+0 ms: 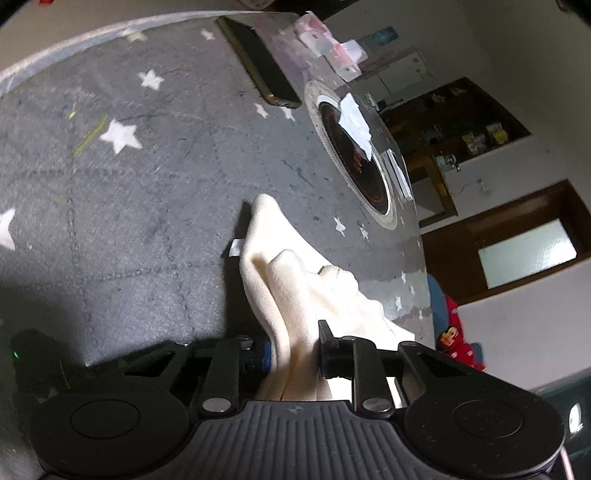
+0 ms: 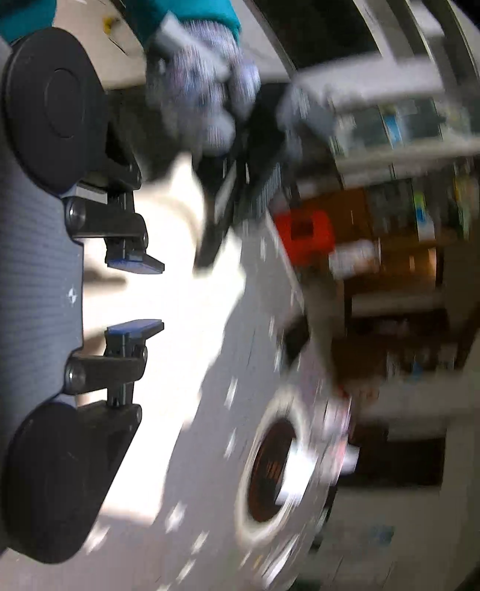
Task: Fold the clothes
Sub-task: 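Lift the held edge with both grippers and fold it over the other half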
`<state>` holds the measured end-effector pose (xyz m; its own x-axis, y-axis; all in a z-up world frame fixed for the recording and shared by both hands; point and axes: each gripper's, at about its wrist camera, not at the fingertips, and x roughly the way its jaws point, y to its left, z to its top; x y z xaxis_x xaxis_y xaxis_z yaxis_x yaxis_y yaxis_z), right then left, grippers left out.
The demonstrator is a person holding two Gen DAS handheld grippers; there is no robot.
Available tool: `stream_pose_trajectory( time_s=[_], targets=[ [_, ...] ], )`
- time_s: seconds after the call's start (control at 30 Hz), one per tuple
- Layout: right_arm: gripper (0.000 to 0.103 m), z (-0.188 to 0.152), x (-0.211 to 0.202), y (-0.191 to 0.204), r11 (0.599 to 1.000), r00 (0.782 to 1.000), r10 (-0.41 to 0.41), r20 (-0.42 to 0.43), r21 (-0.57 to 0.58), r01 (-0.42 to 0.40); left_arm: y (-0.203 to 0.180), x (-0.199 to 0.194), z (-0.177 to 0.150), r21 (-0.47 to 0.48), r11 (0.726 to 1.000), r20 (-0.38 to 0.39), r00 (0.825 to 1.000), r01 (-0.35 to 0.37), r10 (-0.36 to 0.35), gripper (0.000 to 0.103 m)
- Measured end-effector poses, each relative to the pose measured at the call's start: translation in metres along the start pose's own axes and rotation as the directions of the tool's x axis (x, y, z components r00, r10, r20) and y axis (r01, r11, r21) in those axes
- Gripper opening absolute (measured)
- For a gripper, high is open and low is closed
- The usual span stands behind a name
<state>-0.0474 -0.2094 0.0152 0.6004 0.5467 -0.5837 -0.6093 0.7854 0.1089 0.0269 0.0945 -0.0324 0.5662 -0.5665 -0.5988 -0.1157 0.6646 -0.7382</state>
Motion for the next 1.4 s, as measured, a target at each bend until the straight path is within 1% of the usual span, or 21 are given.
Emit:
stream_pose_trajectory(
  time_s=[0.07, 0.1, 0.13, 0.2, 0.3, 0.37, 0.47, 0.53, 0.57, 0.6, 0.63, 0.7, 0.73, 0.83, 0.97, 1.13, 1.33, 1.4],
  targets=[
    [0.037, -0.008, -0.006, -0.025, 0.993, 0.996, -0.093, -0.006, 0.069, 0.093, -0.004, 0.000, -0.001, 0.031, 0.999, 0.005, 1.000, -0.015, 0.015, 0.023],
    [0.037, -0.012, -0.009, -0.037, 0.986, 0.991, -0.131, -0.010, 0.104, 0.132, -0.006, 0.000, -0.001, 0.046, 0.999, 0.008, 1.000, -0.023, 0.023, 0.023],
    [0.038, -0.015, -0.011, -0.046, 0.979, 0.988, -0.152, -0.014, 0.132, 0.153, -0.008, 0.000, -0.002, 0.065, 0.997, 0.013, 0.999, -0.035, 0.035, 0.023],
    [0.045, -0.019, -0.011, -0.068, 0.957, 0.977, -0.211, -0.021, 0.200, 0.211, -0.013, -0.001, -0.004, 0.105, 0.993, 0.023, 0.998, -0.060, 0.057, 0.023],
    [0.049, -0.026, -0.010, -0.091, 0.936, 0.976, -0.216, -0.019, 0.282, 0.212, -0.020, -0.001, -0.007, 0.152, 0.984, 0.036, 0.995, -0.092, 0.088, 0.023],
    [0.051, -0.028, -0.005, -0.102, 0.927, 0.979, -0.202, -0.020, 0.320, 0.197, -0.024, -0.001, -0.009, 0.179, 0.977, 0.045, 0.993, -0.113, 0.106, 0.023],
    [0.051, -0.030, 0.004, -0.111, 0.909, 0.985, -0.172, -0.012, 0.383, 0.164, -0.030, 0.000, -0.011, 0.216, 0.966, 0.058, 0.989, -0.143, 0.133, 0.024],
    [0.049, -0.031, 0.005, -0.112, 0.900, 0.988, -0.156, -0.004, 0.412, 0.144, -0.033, 0.001, -0.012, 0.235, 0.958, 0.063, 0.987, -0.162, 0.151, 0.024],
    [0.042, -0.032, 0.005, -0.112, 0.897, 0.989, -0.150, 0.001, 0.420, 0.136, -0.035, 0.001, -0.013, 0.243, 0.955, 0.066, 0.985, -0.170, 0.158, 0.024],
    [0.032, -0.032, 0.005, -0.112, 0.895, 0.990, -0.143, 0.006, 0.428, 0.127, -0.036, 0.001, -0.013, 0.248, 0.952, 0.069, 0.984, -0.178, 0.166, 0.024],
    [0.028, -0.032, 0.006, -0.109, 0.895, 0.991, -0.130, 0.014, 0.432, 0.111, -0.038, 0.002, -0.012, 0.252, 0.950, 0.071, 0.982, -0.185, 0.173, 0.024],
    [0.015, -0.031, 0.002, -0.104, 0.899, 0.991, -0.134, 0.031, 0.424, 0.108, -0.043, 0.001, -0.013, 0.264, 0.945, 0.077, 0.981, -0.192, 0.178, 0.022],
    [0.011, -0.031, -0.001, -0.103, 0.900, 0.989, -0.140, 0.040, 0.421, 0.110, -0.047, 0.001, -0.013, 0.273, 0.942, 0.083, 0.981, -0.193, 0.177, 0.022],
    [0.009, -0.030, -0.013, -0.104, 0.897, 0.987, -0.142, 0.072, 0.431, 0.098, -0.058, -0.002, -0.013, 0.298, 0.937, 0.094, 0.982, -0.183, 0.162, 0.021],
    [0.008, -0.029, -0.026, -0.103, 0.904, 0.984, -0.156, 0.092, 0.414, 0.104, -0.073, 0.000, -0.013, 0.327, 0.930, 0.096, 0.985, -0.168, 0.144, 0.019],
    [0.008, -0.029, -0.046, -0.106, 0.904, 0.974, -0.192, 0.123, 0.407, 0.127, -0.096, 0.010, -0.018, 0.370, 0.919, 0.075, 0.990, -0.135, 0.116, 0.017],
    [0.008, -0.030, -0.076, -0.118, 0.897, 0.954, -0.266, 0.142, 0.399, 0.191, -0.131, 0.037, -0.025, 0.424, 0.901, 0.039, 0.996, -0.087, 0.078, 0.016],
    [0.008, -0.031, -0.089, -0.128, 0.887, 0.941, -0.307, 0.142, 0.401, 0.229, -0.145, 0.049, -0.026, 0.442, 0.894, 0.024, 0.998, -0.070, 0.066, 0.016]
  ],
)
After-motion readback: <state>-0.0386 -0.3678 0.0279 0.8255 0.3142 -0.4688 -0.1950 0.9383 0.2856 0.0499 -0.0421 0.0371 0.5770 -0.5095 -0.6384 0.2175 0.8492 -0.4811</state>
